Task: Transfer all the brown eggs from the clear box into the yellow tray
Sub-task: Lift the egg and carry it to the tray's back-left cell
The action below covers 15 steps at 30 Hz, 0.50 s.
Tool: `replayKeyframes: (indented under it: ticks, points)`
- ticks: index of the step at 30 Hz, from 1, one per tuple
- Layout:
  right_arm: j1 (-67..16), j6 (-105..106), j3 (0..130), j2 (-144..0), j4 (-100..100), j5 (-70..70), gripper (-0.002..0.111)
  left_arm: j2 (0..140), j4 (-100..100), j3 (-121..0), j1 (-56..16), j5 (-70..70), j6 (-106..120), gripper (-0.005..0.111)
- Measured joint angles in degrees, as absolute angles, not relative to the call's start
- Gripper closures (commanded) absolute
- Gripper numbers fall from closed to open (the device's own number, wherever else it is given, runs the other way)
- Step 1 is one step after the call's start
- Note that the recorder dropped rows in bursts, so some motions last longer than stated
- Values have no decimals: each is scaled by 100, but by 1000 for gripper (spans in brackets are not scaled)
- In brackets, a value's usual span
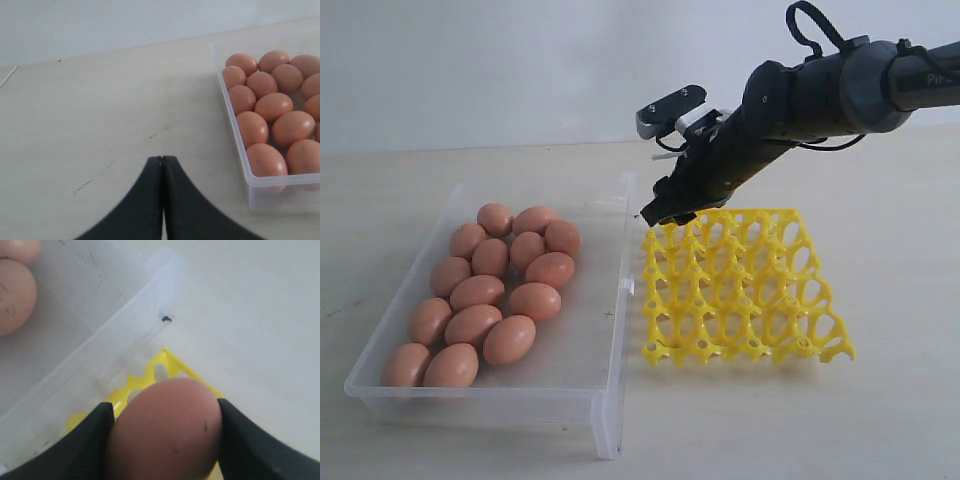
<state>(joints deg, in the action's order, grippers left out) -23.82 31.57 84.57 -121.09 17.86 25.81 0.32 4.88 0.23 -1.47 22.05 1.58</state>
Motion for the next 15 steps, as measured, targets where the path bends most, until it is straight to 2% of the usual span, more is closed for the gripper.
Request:
replayKeyframes:
  ticks: [15]
  points:
    - [-2382,3071,8806,-12438,1672,3278,108,32,488,23,-147,2205,158,107]
